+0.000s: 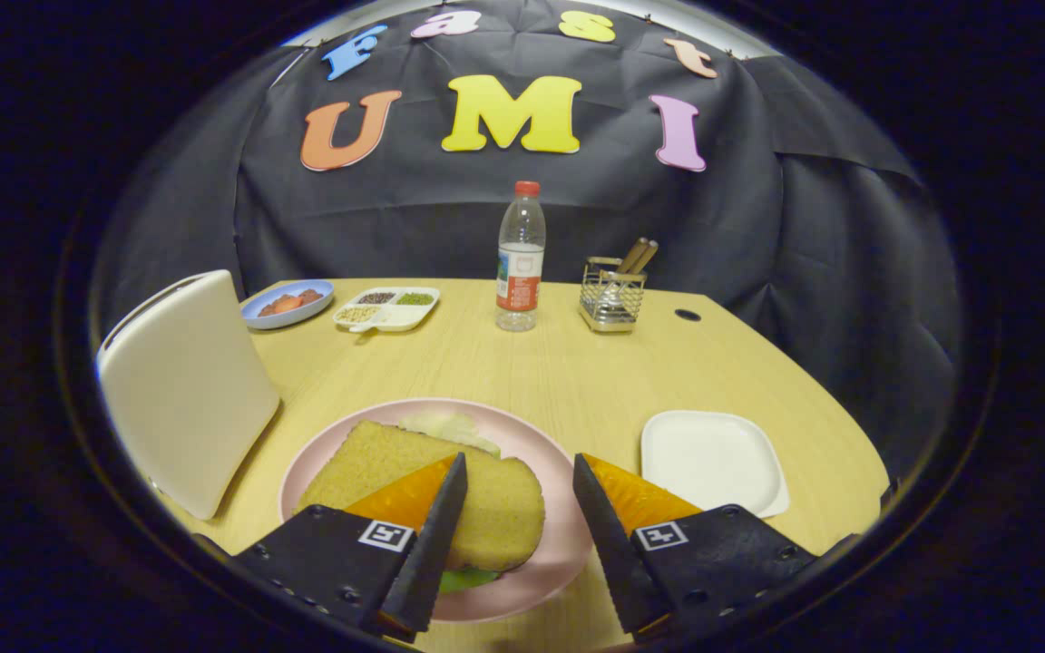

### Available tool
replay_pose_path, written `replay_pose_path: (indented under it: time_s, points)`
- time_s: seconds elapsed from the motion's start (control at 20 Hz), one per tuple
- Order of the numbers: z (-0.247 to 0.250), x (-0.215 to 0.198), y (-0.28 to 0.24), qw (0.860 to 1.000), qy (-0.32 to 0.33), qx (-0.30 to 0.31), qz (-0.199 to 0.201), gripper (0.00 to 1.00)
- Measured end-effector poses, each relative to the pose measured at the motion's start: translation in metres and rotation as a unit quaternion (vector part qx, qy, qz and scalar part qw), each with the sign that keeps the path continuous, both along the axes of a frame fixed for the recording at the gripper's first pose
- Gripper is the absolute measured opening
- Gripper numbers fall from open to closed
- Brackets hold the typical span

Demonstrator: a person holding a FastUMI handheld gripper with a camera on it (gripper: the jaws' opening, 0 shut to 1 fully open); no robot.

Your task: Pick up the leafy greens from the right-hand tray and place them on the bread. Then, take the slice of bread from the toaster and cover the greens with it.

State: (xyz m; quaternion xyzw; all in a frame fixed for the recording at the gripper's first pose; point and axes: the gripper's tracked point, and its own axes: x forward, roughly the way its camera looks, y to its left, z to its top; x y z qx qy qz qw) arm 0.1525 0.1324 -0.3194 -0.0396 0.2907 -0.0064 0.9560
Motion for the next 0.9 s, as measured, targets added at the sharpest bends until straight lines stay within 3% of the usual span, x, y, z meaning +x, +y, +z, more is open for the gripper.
replay_pose_path:
  time_s: [0.15,0.5,0.75,0.9]
  points:
    - [0.03,-0.01,0.0,0.999,-0.027,0.017,-0.003,0.93]
    - [0.14,-0.056,-0.008,0.989,-0.14,0.038,-0.037,0.94]
    - [0.196,-0.1,-0.021,0.982,-0.182,0.0,-0.06,0.93]
    - [0.235,-0.123,-0.011,0.974,-0.224,-0.01,-0.04,0.93]
